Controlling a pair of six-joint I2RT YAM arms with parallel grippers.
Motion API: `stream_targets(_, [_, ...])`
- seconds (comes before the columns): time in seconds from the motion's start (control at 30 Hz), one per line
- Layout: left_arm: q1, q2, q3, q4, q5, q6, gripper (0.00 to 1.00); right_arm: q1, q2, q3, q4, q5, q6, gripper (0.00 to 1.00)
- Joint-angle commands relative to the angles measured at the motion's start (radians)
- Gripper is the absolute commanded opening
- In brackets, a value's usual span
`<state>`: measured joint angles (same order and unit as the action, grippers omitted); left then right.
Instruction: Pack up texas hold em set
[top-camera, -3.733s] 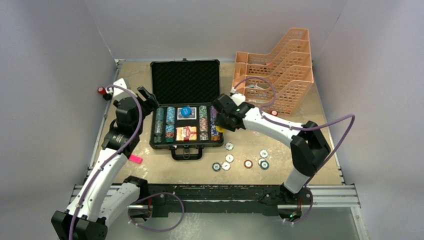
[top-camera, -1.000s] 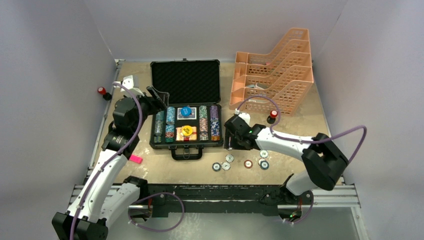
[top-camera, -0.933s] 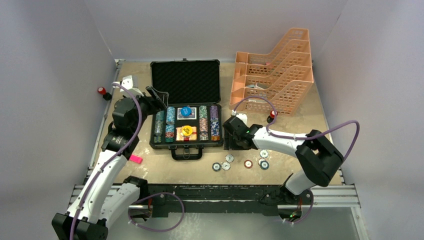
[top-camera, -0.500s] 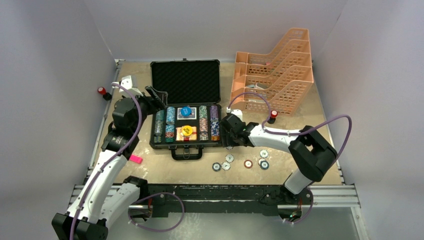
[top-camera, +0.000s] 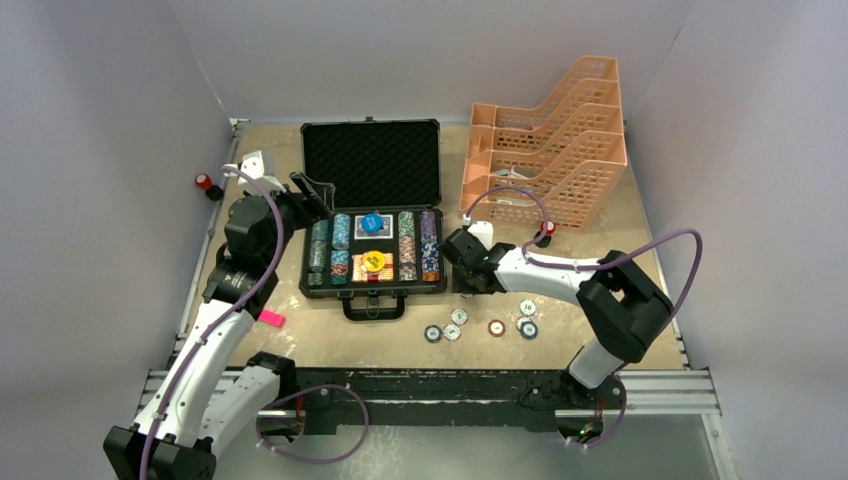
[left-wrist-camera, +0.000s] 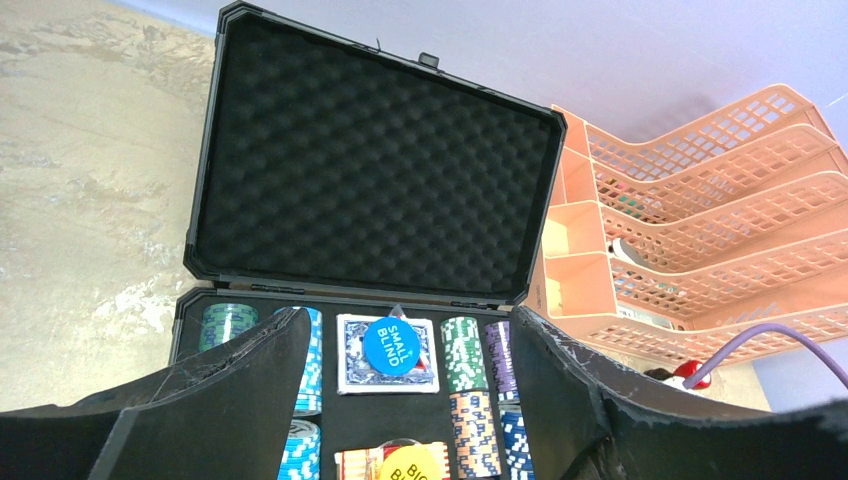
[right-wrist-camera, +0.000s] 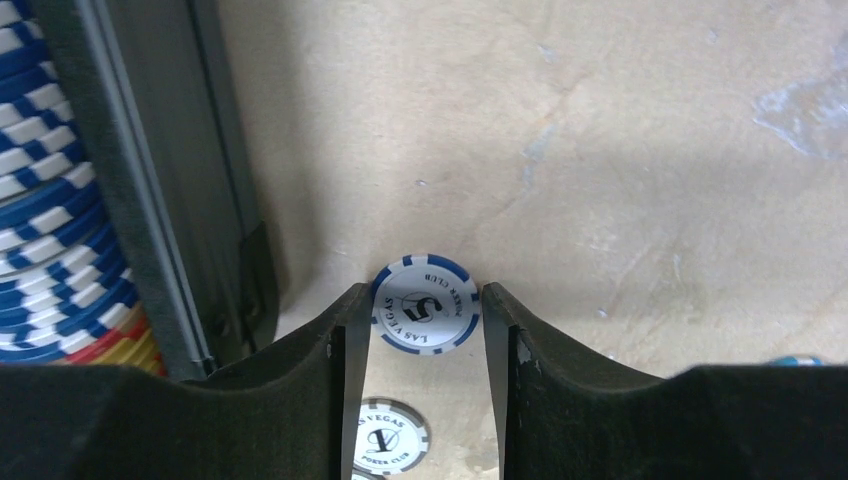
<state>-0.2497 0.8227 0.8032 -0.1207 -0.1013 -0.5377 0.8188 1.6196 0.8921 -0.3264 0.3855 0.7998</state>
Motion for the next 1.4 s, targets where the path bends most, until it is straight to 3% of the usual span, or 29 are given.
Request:
stream_targets(0.0, [0.006,-0.015,-0.001,0.035,-0.006,0.015,0.72,-0.003,-0.024,0.011,-0.139,0.075,0.069,0.46])
stream_targets(0.27, [0.006,-0.017,-0.001,0.035,-0.005,0.011,0.72,-0.003,-0.114,0.022,-0.077,0.01,0.016,0.62])
stream_targets(0.53, [0.006,-0.017,-0.003,0.034,-0.005,0.01,0.72,-0.006,-0.038,0.006,-0.07,-0.018,0.012,0.64])
stream_targets(0.9, [0.005,-0.01,-0.005,0.038,0.007,0.006,0.72,-0.036,0.033,-0.043,-0.012,-0.035,0.01,0.51])
stream_targets(1.03, [0.006,-0.003,-0.006,0.044,0.024,0.006,0.72,-0.04,0.045,-0.032,-0.032,-0.017,0.028,0.41])
stream_targets(1.37, [0.002,0.082,-0.024,0.082,0.131,-0.036,0.73,-0.07,-0.137,-0.035,-0.048,0.005,0.063,0.38])
